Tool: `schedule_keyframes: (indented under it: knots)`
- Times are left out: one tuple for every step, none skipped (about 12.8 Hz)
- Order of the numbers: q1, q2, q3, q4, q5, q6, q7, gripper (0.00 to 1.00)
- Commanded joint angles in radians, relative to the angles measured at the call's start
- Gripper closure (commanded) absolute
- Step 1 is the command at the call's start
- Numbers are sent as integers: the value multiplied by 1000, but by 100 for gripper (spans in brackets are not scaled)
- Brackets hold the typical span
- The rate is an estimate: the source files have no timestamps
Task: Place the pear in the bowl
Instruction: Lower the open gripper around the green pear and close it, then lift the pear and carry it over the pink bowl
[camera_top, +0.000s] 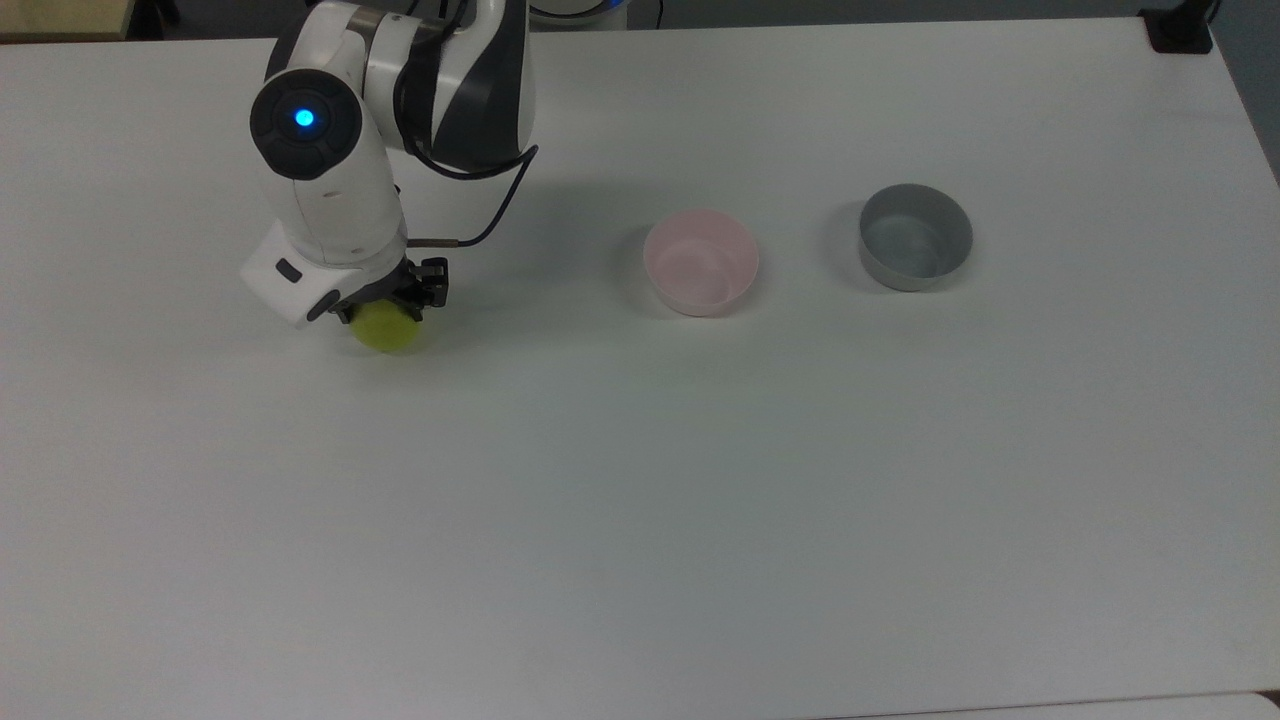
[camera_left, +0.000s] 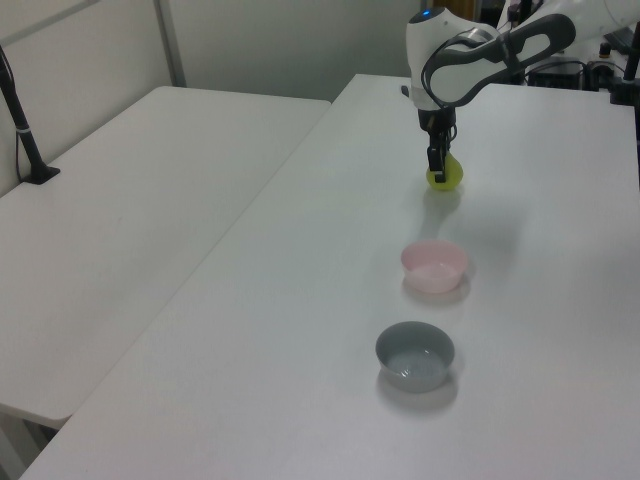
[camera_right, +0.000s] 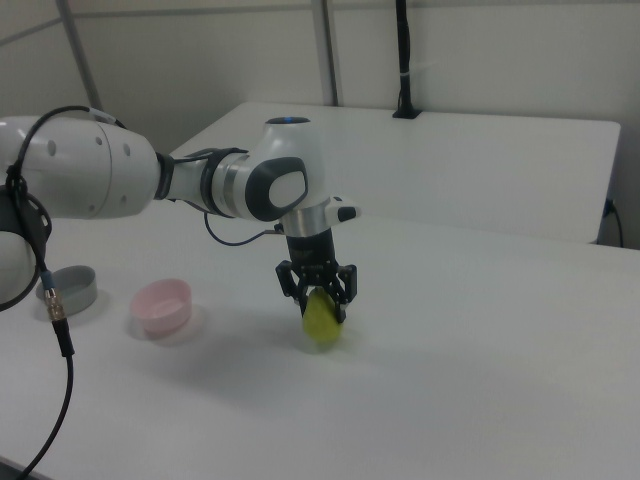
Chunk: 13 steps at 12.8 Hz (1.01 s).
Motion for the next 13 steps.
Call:
schedule_keyframes:
  knots:
    - [14,-123,-16,-38,10,-62,-2,98]
    - [20,-166,-20,-37,43,-85,-2,98]
    - [31,-209,-32,-37,71,-105,-3,98]
    - [72,-237,-50,-34,85,-126,0,97]
    - [122,-245,-73,-15,105,-152,9,97]
    - [184,-245,-76,0,128,-166,36,97]
    - [234,-252,-75,0,132,-176,81,97]
    - [287,-262,-69,0,132,-200,116,97]
    - [345,-262,-64,0,132,-212,150,95]
    - [398,-260,-62,-7,134,-211,188,94]
    - [452,-260,-62,-11,134,-213,225,94]
    - [506,-257,-61,-15,134,-211,260,93]
    - [537,-251,-52,-26,134,-202,292,93]
